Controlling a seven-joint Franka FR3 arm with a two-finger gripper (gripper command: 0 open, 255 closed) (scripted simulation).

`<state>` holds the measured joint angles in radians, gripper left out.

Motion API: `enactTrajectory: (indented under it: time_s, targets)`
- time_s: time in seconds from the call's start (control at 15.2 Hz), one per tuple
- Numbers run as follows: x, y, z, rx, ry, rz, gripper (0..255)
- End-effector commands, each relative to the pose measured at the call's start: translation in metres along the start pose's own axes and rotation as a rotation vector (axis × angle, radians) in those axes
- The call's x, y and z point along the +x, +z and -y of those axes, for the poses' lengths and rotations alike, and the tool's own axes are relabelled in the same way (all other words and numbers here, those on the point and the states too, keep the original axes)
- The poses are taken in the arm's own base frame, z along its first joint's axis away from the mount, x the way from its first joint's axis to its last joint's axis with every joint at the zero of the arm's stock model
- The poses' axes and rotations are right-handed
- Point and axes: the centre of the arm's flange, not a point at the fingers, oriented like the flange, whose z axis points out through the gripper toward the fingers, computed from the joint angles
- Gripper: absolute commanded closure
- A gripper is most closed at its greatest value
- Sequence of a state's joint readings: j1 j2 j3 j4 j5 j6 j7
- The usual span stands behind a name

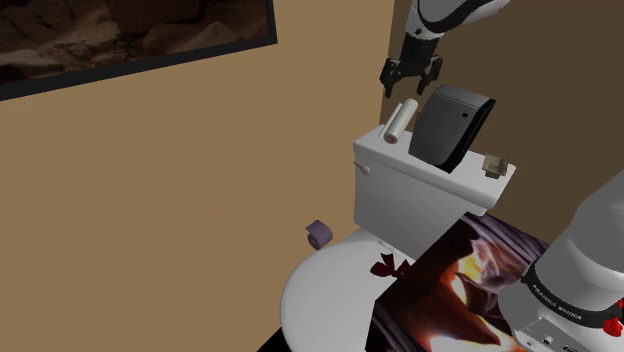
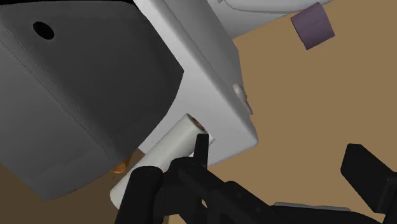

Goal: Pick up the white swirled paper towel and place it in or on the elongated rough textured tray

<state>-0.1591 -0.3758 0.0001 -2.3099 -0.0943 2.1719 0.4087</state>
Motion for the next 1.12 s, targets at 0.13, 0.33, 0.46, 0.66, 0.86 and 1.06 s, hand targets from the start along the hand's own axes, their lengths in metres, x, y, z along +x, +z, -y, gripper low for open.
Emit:
enactTrajectory:
  time_s: [0.13, 0.33, 0.46, 0.66, 0.86, 1.06]
  targets:
    - [0.034, 0.039, -0.009, -0.028, 0.108, -0.026, 0]
    - [0.057, 0.066, -0.019, -0.049, 0.187, -0.044, 0]
    - [0.072, 0.084, -0.027, -0.063, 0.24, -0.056, 0]
    - [0.094, 0.111, -0.04, -0.085, 0.319, -0.075, 0]
    - [0.116, 0.137, -0.056, -0.106, 0.398, -0.093, 0]
    - [0.137, 0.162, -0.074, -0.127, 0.477, -0.111, 0]
